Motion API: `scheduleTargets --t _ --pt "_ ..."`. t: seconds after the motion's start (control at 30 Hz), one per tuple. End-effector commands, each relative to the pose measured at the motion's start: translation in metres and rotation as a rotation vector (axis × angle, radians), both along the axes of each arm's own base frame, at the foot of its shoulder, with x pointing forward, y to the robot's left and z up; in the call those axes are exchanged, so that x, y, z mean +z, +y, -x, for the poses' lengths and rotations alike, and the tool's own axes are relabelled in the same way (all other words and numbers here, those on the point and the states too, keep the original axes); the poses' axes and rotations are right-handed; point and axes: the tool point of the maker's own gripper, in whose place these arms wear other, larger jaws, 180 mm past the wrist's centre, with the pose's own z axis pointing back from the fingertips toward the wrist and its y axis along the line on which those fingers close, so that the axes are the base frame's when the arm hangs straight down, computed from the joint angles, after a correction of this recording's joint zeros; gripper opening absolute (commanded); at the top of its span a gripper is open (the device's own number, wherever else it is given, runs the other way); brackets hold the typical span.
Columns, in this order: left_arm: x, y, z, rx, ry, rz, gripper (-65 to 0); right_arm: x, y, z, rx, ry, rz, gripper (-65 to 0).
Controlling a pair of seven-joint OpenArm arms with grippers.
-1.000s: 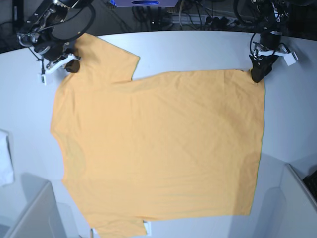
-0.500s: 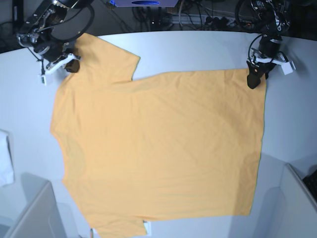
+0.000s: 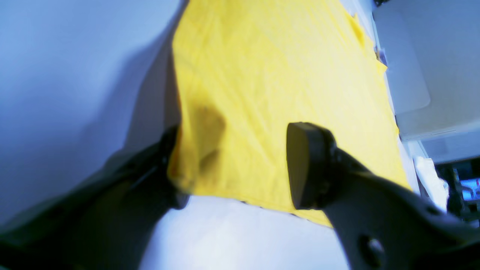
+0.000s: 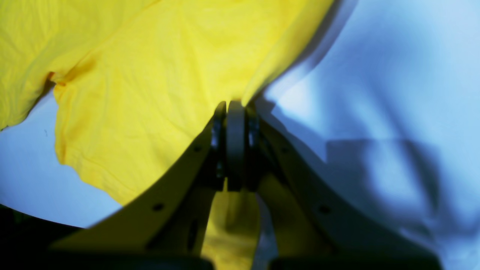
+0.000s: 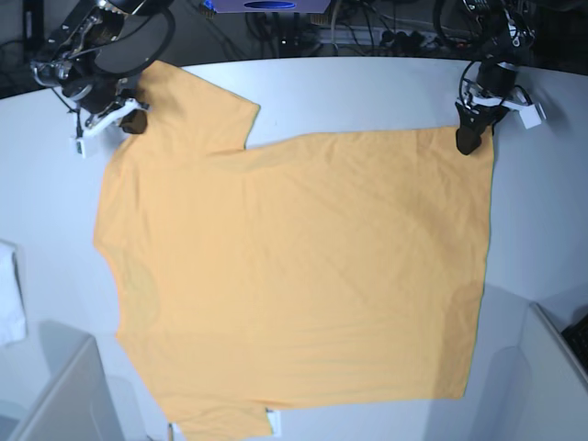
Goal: Fold the T-shirt properly
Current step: 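Lift the shoulder edges and pull them apart to straighten the shirt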
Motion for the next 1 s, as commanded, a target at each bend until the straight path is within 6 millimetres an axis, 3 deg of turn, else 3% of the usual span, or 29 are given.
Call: scheduleTargets --t 0.0,0.1,0.27,0.4,0.63,0.83,0.97 --pt "-0.038 -0.004 0.041 -0.002 0.227 0.023 -36.9 -0.02 -0.006 0.037 0.035 0.186 0.05 -65.0" --pt "-0.037 -0.002 0.033 0.003 0.213 0.023 -51.5 -0.021 -0.006 0.037 0.035 0.187 0.049 -65.0" --pt "-0.035 -0.003 0.03 -0.004 0.207 0.018 -65.0 -0.02 -0.006 0.037 0.033 0.184 0.049 -65.0" --pt "-0.036 -0.002 0.033 -0.006 0.215 0.015 -65.0 -0.018 -0.014 0.043 0.002 0.185 0.058 -65.0" --pt "-0.03 0.014 0.039 -0.017 0.227 -0.031 -65.0 0.004 -0.032 0.045 -0.017 0.148 0.144 -65.0" --pt "0.0 0.022 0.041 -0.06 0.195 -0.126 -65.0 0.003 -0.024 0.052 -0.013 0.162 0.135 -65.0" --pt "0.005 0.023 0.053 -0.073 0.211 -0.15 -65.0 0.0 -0.022 0.059 -0.013 0.179 0.13 -65.0"
